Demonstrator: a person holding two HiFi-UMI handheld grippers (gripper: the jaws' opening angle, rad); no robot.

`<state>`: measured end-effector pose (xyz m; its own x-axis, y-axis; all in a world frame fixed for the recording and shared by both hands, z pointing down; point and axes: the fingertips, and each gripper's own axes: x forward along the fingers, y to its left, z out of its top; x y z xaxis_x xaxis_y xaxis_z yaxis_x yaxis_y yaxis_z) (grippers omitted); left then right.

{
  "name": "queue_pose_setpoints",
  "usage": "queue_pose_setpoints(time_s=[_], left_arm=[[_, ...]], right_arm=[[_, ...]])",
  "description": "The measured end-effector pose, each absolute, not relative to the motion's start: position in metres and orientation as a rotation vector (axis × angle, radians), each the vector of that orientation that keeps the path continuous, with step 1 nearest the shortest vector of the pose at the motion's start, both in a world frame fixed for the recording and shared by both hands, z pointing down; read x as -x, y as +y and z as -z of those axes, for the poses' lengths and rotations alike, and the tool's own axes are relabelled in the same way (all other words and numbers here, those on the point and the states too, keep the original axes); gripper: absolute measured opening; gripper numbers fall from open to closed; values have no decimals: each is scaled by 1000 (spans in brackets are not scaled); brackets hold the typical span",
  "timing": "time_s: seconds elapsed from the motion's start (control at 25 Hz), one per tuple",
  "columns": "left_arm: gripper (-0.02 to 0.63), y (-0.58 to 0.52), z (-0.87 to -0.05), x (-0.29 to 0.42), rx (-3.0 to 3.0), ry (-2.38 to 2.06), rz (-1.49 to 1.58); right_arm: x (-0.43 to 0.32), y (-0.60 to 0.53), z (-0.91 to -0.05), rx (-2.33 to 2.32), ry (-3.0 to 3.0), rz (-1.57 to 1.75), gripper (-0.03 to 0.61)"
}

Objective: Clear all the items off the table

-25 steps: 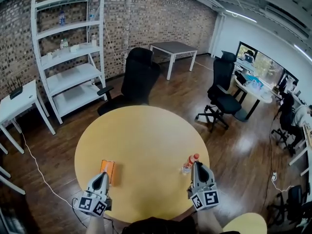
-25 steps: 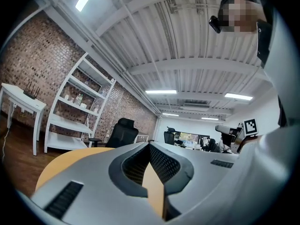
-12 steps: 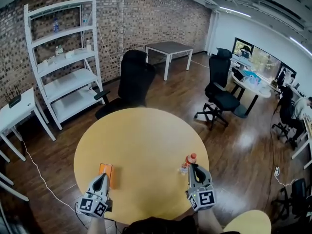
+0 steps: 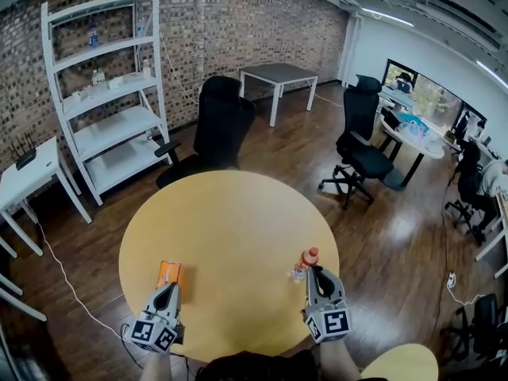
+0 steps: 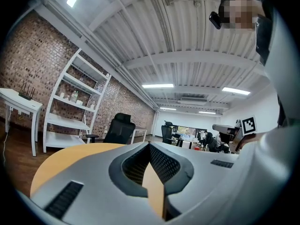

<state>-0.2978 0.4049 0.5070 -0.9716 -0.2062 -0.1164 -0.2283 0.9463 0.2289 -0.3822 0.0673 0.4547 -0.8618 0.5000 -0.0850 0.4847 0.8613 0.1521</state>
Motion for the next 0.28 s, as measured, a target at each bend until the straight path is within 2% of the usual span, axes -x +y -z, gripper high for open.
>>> queue_pose_setpoints(time_s=[0.28], left_arm=[[0,398,-517,300,340,3040,-371]], right_arm=[[384,61,-461,-793,2925,-197,2]])
